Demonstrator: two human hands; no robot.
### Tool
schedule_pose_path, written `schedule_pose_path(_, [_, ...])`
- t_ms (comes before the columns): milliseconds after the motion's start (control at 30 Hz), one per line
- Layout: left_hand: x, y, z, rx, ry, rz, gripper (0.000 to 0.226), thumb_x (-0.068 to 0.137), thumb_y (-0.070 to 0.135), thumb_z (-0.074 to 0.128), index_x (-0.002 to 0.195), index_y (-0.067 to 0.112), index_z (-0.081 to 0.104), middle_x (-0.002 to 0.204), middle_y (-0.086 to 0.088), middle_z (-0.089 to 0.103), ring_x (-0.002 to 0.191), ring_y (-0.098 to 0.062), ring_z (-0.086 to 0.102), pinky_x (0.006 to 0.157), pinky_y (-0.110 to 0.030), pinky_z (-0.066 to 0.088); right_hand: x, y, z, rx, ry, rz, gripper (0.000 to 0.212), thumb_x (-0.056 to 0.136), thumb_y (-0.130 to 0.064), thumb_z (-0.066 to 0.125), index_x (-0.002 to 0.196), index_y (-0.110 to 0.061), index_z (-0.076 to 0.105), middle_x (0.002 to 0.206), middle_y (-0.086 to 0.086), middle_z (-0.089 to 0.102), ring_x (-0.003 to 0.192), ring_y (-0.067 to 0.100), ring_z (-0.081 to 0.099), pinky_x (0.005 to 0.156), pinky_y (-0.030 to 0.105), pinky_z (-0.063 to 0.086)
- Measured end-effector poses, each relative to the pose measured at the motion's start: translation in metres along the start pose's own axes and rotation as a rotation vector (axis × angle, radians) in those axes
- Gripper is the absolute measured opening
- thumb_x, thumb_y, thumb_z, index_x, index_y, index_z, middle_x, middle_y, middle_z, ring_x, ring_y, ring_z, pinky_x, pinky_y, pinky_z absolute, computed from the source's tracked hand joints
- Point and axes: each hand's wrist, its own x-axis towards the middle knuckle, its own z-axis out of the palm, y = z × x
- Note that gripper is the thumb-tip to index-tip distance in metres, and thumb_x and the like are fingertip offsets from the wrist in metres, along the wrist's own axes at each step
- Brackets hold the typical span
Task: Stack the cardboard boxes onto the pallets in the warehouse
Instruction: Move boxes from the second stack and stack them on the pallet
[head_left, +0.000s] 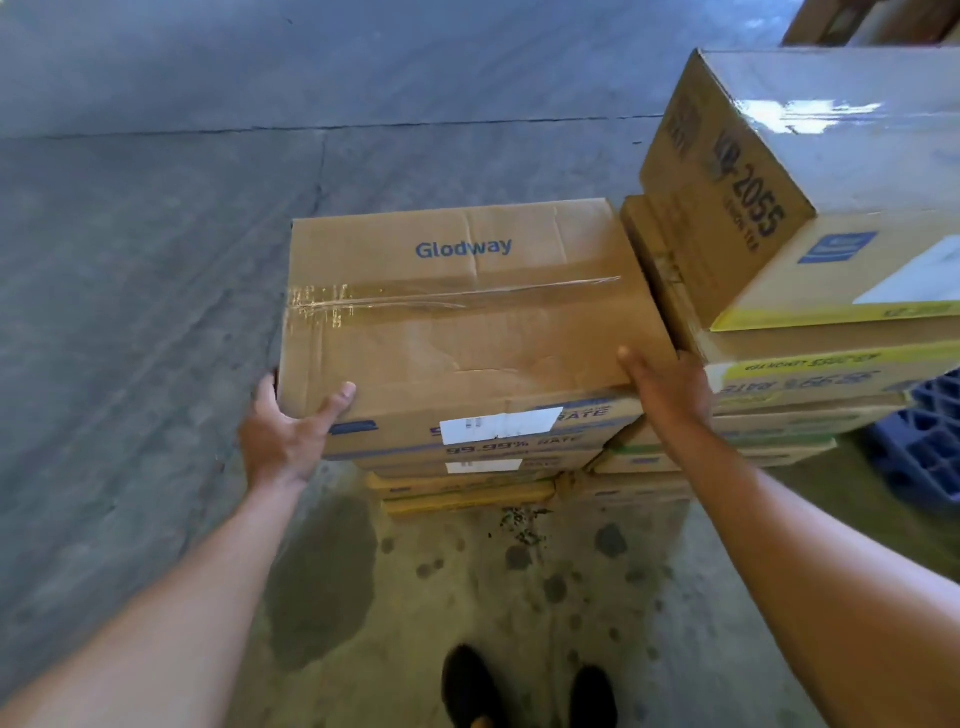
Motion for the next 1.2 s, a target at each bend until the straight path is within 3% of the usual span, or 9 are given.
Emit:
schedule_pose_path(133, [0.005, -0.006, 0.0, -0.378, -0.148, -0.156, 0.063, 0.05, 0.061, 0.083, 0.108, 0.043, 0.067, 0.108, 0.006, 0.073, 0.099, -0.021, 0.071, 0.068, -0.044, 0.061, 0.001, 0.006, 0.006, 0.26, 0.002, 0.069, 0.087, 0.073, -0.06, 0.08, 0.142, -0.016, 0.052, 0.135, 0.01, 0.061, 0.125, 0.034, 0.056, 0.105, 0.048, 0.047])
schedule_pose_path(267, [0.001, -0.003, -0.008, -0.473, -0.174, -0.201, 0.073, 0.06, 0.049, 0.088, 0.127, 0.035, 0.063, 0.115, -0.002, 0.073, 0.099, -0.027, 0.072, 0.06, -0.045, 0.061, -0.004, -0.003, 0.006, 0.356, -0.022, 0.027, 0.086, 0.06, -0.066, 0.081, 0.132, -0.024, 0.061, 0.123, 0.001, 0.068, 0.116, 0.026, 0.062, 0.104, 0.046, 0.05])
schedule_pose_path(367, [-0.002, -0.002, -0.024, -0.512, -0.113, -0.258, 0.054, 0.075, 0.037, 0.085, 0.124, 0.03, 0.064, 0.113, -0.004, 0.072, 0.098, -0.028, 0.071, 0.056, -0.043, 0.06, -0.007, -0.022, 0.0, 0.398, -0.082, -0.072, 0.062, 0.074, -0.055, 0.081, 0.125, -0.024, 0.065, 0.115, -0.003, 0.07, 0.109, 0.021, 0.064, 0.097, 0.038, 0.051])
schedule_pose_path(500, [-0.016, 0.009, -0.065, -0.558, -0.028, -0.27, 0.067, 0.058, 0.049, 0.086, 0.118, 0.028, 0.066, 0.112, -0.007, 0.071, 0.1, -0.036, 0.068, 0.062, -0.058, 0.06, -0.015, -0.064, -0.009, 0.543, -0.221, -0.166, 0.055, 0.074, -0.047, 0.086, 0.118, -0.017, 0.072, 0.107, -0.001, 0.076, 0.1, 0.019, 0.072, 0.088, 0.033, 0.057])
schedule_pose_path(567, [-0.028, 0.02, -0.09, -0.58, 0.044, -0.251, 0.076, 0.052, 0.052, 0.086, 0.12, 0.025, 0.066, 0.11, -0.008, 0.071, 0.097, -0.038, 0.068, 0.062, -0.056, 0.06, -0.021, -0.087, -0.013, 0.597, -0.337, -0.19, 0.059, 0.072, -0.044, 0.088, 0.121, -0.014, 0.07, 0.105, 0.004, 0.076, 0.094, 0.019, 0.074, 0.078, 0.028, 0.061])
schedule_pose_path(767, [-0.097, 0.061, -0.139, -0.581, 0.322, -0.125, 0.031, 0.079, 0.038, 0.082, 0.103, 0.026, 0.067, 0.103, -0.008, 0.074, 0.095, -0.034, 0.07, 0.078, -0.057, 0.059, -0.041, -0.151, -0.025, 0.673, -0.648, -0.347, 0.08, 0.078, -0.04, 0.083, 0.148, -0.038, 0.044, 0.119, 0.003, 0.061, 0.093, 0.02, 0.067, 0.055, 0.033, 0.058])
schedule_pose_path(833, [-0.131, 0.072, -0.142, -0.586, 0.452, -0.096, 0.026, 0.082, 0.036, 0.08, 0.1, 0.025, 0.065, 0.101, -0.006, 0.073, 0.094, -0.032, 0.07, 0.076, -0.054, 0.059, -0.045, -0.164, -0.033, 0.676, -0.76, -0.391, 0.081, 0.08, -0.038, 0.081, 0.15, -0.039, 0.04, 0.12, 0.002, 0.054, 0.089, 0.017, 0.062, 0.061, 0.036, 0.054])
schedule_pose_path(1000, [-0.238, 0.082, -0.133, -0.573, 0.723, -0.125, 0.065, 0.054, 0.06, 0.085, 0.107, 0.03, 0.062, 0.108, -0.007, 0.072, 0.093, -0.032, 0.07, 0.063, -0.053, 0.061, -0.059, -0.164, -0.054, 0.645, -0.951, -0.494, 0.084, 0.077, -0.039, 0.084, 0.15, -0.034, 0.041, 0.125, 0.002, 0.056, 0.095, 0.017, 0.062, 0.079, 0.041, 0.057])
schedule_pose_path(1200, [-0.391, 0.095, -0.117, -0.558, 1.025, -0.189, 0.078, 0.055, 0.058, 0.083, 0.122, 0.025, 0.059, 0.114, -0.005, 0.07, 0.1, -0.028, 0.07, 0.069, -0.054, 0.062, -0.108, -0.131, -0.084, 0.598, -1.178, -0.628, 0.071, 0.08, -0.039, 0.082, 0.143, -0.028, 0.053, 0.11, -0.005, 0.068, 0.09, 0.015, 0.068, 0.08, 0.036, 0.058])
